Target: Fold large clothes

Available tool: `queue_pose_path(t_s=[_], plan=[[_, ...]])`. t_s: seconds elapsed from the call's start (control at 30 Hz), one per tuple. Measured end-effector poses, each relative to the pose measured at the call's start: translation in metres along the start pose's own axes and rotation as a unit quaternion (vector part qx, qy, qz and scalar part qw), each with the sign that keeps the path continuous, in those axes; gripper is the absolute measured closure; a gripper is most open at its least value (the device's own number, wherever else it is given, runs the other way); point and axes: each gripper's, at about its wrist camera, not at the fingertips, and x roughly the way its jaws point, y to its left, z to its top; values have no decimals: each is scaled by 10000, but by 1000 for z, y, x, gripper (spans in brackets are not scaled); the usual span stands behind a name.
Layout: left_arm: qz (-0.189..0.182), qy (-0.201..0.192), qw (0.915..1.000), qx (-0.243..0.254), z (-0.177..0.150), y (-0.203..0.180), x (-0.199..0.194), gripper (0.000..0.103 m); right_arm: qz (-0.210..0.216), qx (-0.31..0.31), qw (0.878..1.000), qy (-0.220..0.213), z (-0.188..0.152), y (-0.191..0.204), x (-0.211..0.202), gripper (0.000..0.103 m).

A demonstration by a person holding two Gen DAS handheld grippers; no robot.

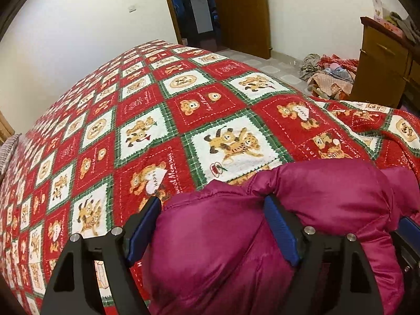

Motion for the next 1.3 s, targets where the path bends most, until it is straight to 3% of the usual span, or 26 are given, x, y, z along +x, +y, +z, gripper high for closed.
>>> queue_pose_path(t_s=[0.23, 0.47, 0.6, 0.73, 0.87, 1.03, 1.3], plan=[[-265, -113, 9995, -130, -5, 13, -24, 22, 3, -26, 10000, -11, 0, 1, 0, 75], [-641, -340, 9974, -14, -46, 28, -97, 22, 46, -20, 10000, 11, 0, 0, 0, 75], [-902, -267, 9955, 62, -71, 31, -118, 22, 83, -110, 9999, 32, -2, -5, -18, 68], [-762, -241, 9967, 143, -81, 24, -113, 22, 331, 148, 9992, -152, -17, -16, -56, 62], [-754, -213, 9969, 14, -84, 24, -109, 22, 117, -75, 9999, -87, -39, -16, -78, 58], [-773, -160, 9968, -132, -89, 24, -111, 22, 210, 259, 9994, 124, -68, -26, -70, 57], [-557, -344, 9978, -55, -109, 22, -144, 22, 38, 493, 9988, 14, -67, -30, -76, 50]])
